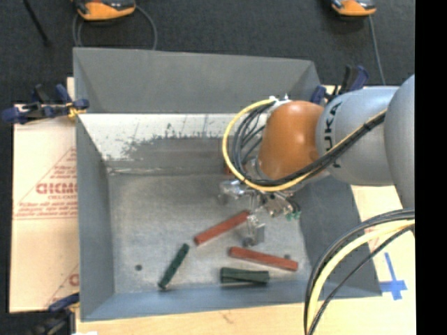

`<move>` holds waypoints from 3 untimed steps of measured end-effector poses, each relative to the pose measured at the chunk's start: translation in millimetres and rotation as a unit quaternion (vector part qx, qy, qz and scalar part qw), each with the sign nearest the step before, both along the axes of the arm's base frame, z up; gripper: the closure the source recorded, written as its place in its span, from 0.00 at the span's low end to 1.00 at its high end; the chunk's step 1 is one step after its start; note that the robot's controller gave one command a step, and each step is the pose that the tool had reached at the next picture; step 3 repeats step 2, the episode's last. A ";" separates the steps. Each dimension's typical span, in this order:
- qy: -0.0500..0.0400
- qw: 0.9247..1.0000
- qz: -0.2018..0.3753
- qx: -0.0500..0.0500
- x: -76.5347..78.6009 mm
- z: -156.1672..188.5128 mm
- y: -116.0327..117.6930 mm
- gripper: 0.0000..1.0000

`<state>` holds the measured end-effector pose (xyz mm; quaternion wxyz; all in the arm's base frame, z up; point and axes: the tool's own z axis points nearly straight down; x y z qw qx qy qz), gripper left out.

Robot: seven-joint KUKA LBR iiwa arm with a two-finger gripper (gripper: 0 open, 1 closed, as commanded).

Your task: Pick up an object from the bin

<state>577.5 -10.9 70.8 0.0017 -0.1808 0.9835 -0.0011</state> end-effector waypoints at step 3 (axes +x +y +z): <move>-0.005 1.000 -0.003 0.000 26.0 152.7 7.5 1.00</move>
Offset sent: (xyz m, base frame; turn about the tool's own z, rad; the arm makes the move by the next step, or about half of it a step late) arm 0.0000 0.0000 0.0000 0.0000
